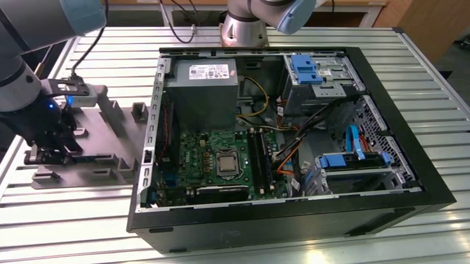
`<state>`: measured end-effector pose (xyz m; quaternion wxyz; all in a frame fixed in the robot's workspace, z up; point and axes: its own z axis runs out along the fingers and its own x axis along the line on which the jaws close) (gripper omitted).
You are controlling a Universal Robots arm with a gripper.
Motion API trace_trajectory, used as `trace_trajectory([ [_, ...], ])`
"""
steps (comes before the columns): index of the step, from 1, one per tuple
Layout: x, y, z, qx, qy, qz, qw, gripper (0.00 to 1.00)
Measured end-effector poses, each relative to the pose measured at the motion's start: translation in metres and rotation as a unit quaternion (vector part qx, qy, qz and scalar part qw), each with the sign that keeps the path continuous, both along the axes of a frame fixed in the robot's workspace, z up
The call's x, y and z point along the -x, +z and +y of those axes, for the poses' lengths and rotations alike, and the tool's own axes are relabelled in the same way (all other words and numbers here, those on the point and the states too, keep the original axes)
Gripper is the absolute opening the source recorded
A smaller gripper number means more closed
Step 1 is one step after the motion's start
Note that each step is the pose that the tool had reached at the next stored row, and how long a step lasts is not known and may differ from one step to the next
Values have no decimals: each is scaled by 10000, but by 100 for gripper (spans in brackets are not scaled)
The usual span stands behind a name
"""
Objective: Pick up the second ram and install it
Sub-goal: 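Pick up the second ram and move it above second insertion slot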
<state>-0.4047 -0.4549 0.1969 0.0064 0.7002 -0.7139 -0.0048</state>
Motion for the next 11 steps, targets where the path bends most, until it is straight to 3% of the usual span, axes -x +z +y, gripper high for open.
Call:
trace_trajectory([
  [5, 6, -61, -1, 1, 9, 1, 10000, 37],
  [6, 8, -71, -2, 0, 11, 1, 10000, 30],
  [11, 16, -104, -4, 0, 18, 0, 10000, 29],
])
